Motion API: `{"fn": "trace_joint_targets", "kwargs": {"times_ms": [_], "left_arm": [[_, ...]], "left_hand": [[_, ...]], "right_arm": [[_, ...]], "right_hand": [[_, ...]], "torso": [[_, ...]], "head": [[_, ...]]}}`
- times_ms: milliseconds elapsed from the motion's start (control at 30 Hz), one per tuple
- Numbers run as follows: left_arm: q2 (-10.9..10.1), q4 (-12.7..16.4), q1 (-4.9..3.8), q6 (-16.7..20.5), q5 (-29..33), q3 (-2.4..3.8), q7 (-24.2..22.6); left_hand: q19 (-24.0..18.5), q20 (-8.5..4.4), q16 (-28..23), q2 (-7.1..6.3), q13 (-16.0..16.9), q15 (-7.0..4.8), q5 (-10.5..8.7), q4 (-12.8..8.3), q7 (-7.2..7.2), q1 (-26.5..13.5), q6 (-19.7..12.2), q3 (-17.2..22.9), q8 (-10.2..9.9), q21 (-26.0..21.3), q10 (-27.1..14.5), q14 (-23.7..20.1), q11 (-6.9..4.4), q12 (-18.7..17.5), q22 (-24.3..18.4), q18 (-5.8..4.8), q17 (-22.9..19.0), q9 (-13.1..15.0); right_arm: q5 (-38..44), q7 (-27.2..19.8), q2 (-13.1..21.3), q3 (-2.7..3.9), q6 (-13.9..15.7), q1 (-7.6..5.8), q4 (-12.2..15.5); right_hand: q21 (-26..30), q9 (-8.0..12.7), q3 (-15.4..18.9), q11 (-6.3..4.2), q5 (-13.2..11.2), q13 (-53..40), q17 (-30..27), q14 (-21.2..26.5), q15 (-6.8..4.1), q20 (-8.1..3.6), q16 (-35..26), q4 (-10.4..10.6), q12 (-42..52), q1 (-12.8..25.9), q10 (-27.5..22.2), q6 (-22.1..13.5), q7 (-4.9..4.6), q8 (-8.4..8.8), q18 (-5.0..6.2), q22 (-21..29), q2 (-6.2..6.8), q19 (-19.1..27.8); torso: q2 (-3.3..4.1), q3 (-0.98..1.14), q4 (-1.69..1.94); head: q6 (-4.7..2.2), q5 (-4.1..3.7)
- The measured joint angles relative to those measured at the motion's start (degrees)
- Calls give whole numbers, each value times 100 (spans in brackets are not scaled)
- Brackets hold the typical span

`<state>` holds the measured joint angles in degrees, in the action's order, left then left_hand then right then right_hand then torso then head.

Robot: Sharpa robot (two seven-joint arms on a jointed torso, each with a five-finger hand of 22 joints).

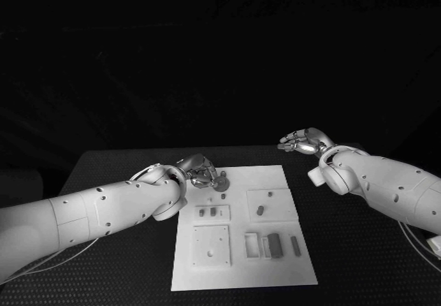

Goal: Assemble the parts on the task board

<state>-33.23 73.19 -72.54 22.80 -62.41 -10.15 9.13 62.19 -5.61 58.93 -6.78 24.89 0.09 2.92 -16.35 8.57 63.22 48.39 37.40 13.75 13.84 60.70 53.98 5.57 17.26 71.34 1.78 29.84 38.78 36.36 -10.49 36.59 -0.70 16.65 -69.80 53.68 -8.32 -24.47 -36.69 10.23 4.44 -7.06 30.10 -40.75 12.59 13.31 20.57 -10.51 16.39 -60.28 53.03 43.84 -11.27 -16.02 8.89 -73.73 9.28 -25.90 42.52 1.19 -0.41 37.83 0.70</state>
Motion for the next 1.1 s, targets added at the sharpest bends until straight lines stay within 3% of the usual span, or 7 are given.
{"fn": "trace_joint_targets", "kwargs": {"times_ms": [300, 700, 933, 1100], "left_arm": [[421, -449, 227, 38, -1116, -22, -640], [604, -581, 298, -86, -2271, -50, -766], [691, -746, 389, -236, -2515, -62, -728], [729, -853, 408, -251, -2586, -63, -700]], "left_hand": [[146, 4, -103, -55, -258, -9, 0, -2, -62, 46, 233, -385, 61, -71, 178, 152, 43, -406, -100, 65, 21, -67], [429, -44, -48, -119, -468, -58, 0, 14, -122, 66, 391, -758, 61, -90, 372, 384, 15, -761, -50, 68, 186, -211], [542, -57, 160, -121, -594, -60, 0, 64, -115, 223, 425, -644, -3, 54, 391, 468, 20, -1034, 142, 67, 360, -342], [580, -31, 227, -121, -631, -40, 0, 85, -115, 222, 424, -623, -17, 108, 361, 489, 50, -1093, 213, 68, 407, -379]], "right_arm": [[-1, -4, -38, 0, -17, 8, -19], [-2, -4, -49, 0, -26, 8, -16], [-3, -9, -49, 0, -30, 8, 4], [-4, -19, -52, 0, -29, 8, 13]], "right_hand": [[0, 6, 16, 0, 0, 0, 7, 0, 0, 0, 0, 16, 0, 0, 0, 0, 0, 0, 0, -8, 0, 0], [23, 11, 16, 0, 0, 4, 12, 0, 0, 0, 0, 16, 0, 0, 0, 1, 0, 0, -1, -13, 0, 0], [23, 11, 16, 0, 0, 4, 12, -1, -1, 0, 0, 16, 0, 0, 0, 0, 0, 0, 0, -15, 0, 0], [23, 11, 16, 0, 0, 5, 18, -1, -1, 0, 0, 16, 0, 0, 0, 1, 1, 0, 0, -18, 0, 0]], "torso": [[14, -2, -17], [10, -4, -10], [9, -9, -7], [9, -13, -4]], "head": [[-54, 2], [-47, -46], [-44, -62], [-40, -63]]}}
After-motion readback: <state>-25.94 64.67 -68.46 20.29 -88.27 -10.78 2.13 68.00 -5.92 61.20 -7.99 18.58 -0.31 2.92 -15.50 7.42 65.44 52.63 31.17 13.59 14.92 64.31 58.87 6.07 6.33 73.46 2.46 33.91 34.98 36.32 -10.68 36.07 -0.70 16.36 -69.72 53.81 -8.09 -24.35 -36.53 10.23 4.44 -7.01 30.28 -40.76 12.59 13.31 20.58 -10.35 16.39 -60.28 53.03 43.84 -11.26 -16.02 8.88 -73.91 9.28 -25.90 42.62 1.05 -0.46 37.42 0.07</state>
